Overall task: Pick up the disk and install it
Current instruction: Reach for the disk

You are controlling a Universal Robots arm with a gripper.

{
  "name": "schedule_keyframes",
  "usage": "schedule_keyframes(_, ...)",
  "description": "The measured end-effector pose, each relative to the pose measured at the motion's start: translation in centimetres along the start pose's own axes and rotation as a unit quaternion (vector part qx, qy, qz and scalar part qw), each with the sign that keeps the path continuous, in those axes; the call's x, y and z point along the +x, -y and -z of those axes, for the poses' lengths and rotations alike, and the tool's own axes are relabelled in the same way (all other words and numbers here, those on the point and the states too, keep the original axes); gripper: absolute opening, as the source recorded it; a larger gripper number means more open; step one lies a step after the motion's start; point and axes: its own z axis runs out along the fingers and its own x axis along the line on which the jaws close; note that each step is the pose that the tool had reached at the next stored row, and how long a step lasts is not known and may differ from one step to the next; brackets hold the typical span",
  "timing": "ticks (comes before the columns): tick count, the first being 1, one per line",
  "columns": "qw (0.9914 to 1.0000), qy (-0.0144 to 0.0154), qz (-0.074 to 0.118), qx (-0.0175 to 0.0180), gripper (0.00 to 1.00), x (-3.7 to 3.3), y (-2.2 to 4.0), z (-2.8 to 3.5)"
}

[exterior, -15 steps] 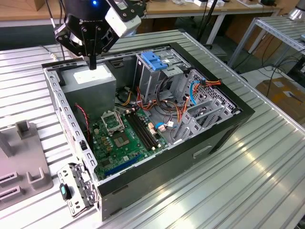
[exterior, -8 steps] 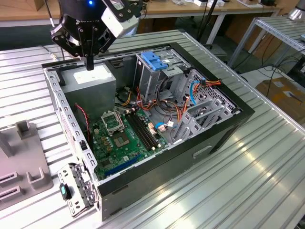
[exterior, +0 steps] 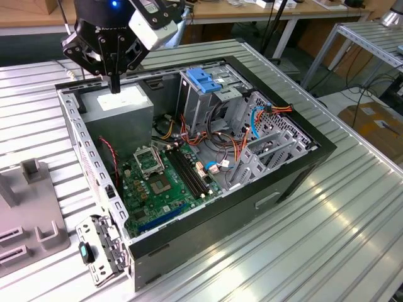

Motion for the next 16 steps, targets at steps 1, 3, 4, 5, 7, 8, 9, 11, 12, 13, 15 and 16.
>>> schedule_keyframes(1,1.0,0.0,0.0,0.0,0.11,0.04,0.0,0.0)
schedule_keyframes(3,1.0,0.0,0.0,0.0,0.11,0.12,0.01,0.0)
schedule_keyframes(4,1.0,0.0,0.0,0.0,0.11,0.14,0.01,0.0)
schedule_keyframes(5,1.0,0.0,0.0,0.0,0.11,0.15,0.01,0.0)
schedule_keyframes(7,1.0,0.0,0.0,0.0,0.11,0.18,0.01,0.0)
schedule_keyframes(8,1.0,0.0,0.0,0.0,0.11,0.2,0.02,0.0)
schedule_keyframes(9,1.0,0.0,0.0,0.0,0.11,0.21,0.02,0.0)
schedule_keyframes(11,1.0,0.0,0.0,0.0,0.11,0.25,0.02,0.0)
schedule_keyframes(12,1.0,0.0,0.0,0.0,0.11,0.35,0.03,0.01)
schedule_keyframes(13,1.0,0.0,0.0,0.0,0.11,0.42,0.03,0.01)
schedule_keyframes(15,1.0,0.0,0.0,0.0,0.11,0.44,0.03,0.01)
schedule_keyframes(16,1.0,0.0,0.0,0.0,0.11,0.46,0.04,0.01)
